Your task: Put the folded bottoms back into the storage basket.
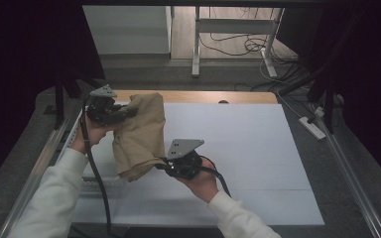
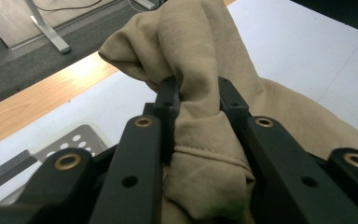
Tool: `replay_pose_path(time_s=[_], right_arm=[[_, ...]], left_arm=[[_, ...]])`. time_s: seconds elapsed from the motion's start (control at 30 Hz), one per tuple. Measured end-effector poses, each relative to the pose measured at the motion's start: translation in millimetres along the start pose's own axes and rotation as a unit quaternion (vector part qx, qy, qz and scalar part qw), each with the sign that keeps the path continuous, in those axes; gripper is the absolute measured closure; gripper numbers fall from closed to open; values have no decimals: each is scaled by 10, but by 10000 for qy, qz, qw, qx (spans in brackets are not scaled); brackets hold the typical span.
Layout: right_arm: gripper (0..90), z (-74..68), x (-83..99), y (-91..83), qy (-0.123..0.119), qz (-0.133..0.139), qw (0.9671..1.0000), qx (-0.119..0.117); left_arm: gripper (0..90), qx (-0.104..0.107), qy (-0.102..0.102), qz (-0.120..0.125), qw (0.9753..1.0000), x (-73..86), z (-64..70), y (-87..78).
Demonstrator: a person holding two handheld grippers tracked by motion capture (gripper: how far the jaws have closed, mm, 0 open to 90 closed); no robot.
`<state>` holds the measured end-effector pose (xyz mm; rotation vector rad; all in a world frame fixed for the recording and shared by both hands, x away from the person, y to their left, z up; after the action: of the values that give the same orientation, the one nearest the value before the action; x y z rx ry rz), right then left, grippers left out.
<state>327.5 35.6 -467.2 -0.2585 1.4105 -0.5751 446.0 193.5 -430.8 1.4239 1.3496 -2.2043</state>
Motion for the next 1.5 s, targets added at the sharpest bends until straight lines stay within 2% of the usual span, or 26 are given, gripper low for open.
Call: replay_pose_path(time_s=[1.0, 1.5], right_arm=[[832, -55, -255, 361, -42, 68, 9998, -166], [833, -47, -364, 463, -36, 117, 9997, -190]], left_arm=[[746, -275, -176, -44, 9995, 122, -297, -253], [746, -366, -257, -56, 9990, 164, -407, -346]])
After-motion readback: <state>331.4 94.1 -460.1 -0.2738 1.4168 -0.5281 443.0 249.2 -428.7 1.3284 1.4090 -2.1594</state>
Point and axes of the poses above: each handheld gripper's, and its own axes: y roughly forward along the jaws, x roughly out of its underside, z roughly to its right, the point moved 9 cm from there along y, roughly forward along the jaws, and after that the axes turned 5 degrees about -y, right-handed, at the moved point
